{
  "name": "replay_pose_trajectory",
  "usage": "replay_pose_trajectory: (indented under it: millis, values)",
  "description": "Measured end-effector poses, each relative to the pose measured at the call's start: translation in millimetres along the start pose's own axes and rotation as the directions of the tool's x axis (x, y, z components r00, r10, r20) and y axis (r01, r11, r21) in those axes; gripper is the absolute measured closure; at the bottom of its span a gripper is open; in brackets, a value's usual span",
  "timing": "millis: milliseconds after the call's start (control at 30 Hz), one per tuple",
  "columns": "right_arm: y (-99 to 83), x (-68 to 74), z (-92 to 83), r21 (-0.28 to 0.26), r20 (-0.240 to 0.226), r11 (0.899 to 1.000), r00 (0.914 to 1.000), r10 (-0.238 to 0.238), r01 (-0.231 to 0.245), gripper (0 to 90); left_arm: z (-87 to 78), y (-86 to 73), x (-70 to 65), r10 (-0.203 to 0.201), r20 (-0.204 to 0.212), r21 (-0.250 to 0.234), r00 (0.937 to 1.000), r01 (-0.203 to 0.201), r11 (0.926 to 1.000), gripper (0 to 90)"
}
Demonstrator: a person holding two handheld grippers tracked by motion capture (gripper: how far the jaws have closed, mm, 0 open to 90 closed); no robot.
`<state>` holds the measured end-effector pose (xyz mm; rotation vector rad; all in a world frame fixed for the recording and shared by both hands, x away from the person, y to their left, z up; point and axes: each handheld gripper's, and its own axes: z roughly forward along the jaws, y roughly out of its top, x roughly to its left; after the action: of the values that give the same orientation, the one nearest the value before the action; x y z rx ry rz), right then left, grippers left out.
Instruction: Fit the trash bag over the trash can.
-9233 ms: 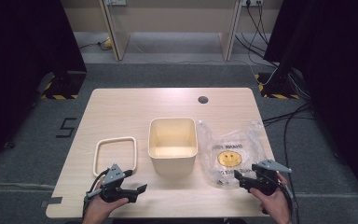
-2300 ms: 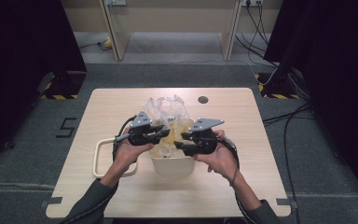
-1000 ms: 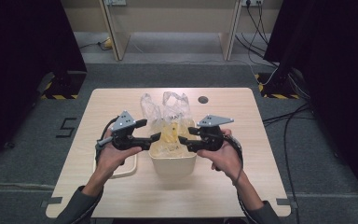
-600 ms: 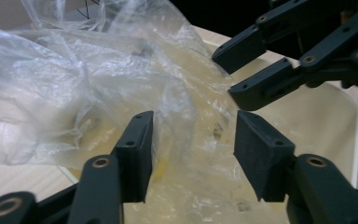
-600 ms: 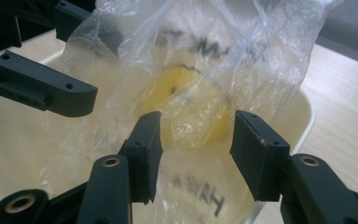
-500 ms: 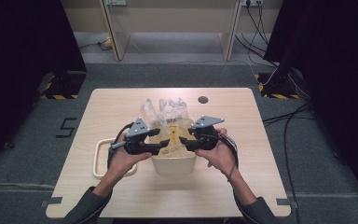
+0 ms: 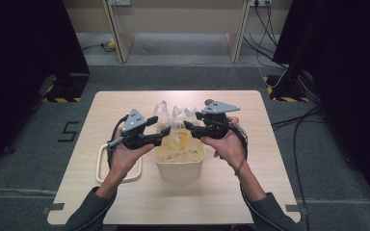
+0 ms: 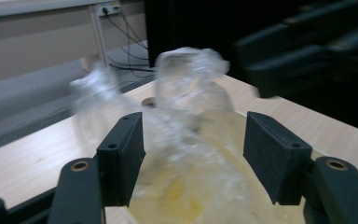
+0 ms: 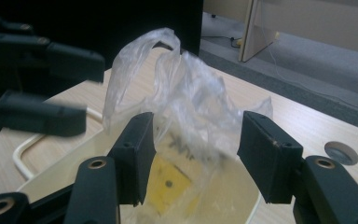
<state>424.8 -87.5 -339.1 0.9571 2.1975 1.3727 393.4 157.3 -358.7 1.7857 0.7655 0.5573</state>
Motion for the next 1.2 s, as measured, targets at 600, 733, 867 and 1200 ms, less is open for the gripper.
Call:
replay_pose_trajectory:
  millis: [600, 733, 867, 1200]
  values:
    - [-1.3, -36.1, 20.8, 0.046, 0.036, 0.997, 0.9973, -0.064, 0.063, 81.4, 15.3, -15.0, 18.1, 0.023, -0.030, 0.133, 0.9993, -0.019, 0.9909, 83.0]
    - [-10.3, -49.9, 5.0, 0.031, 0.054, 0.999, 0.9984, -0.020, 0.018, 82.1, 1.9, -21.3, 25.4, -0.005, -0.015, 0.123, 0.9999, 0.007, 0.9924, 87.6]
    - [-32.7, -66.0, -14.2, 0.045, 0.076, 0.999, 0.9971, 0.006, -0.010, 83.3, -11.2, -39.1, 29.0, -0.011, -0.005, 0.147, 0.9999, 0.011, 0.9890, 89.4]
    - [-61.4, -72.8, -43.6, 0.001, 0.057, 0.993, 0.9917, 0.115, -0.116, 74.8, -34.8, -47.3, 24.2, -0.037, 0.032, 0.094, 0.9988, 0.034, 0.9950, 80.6]
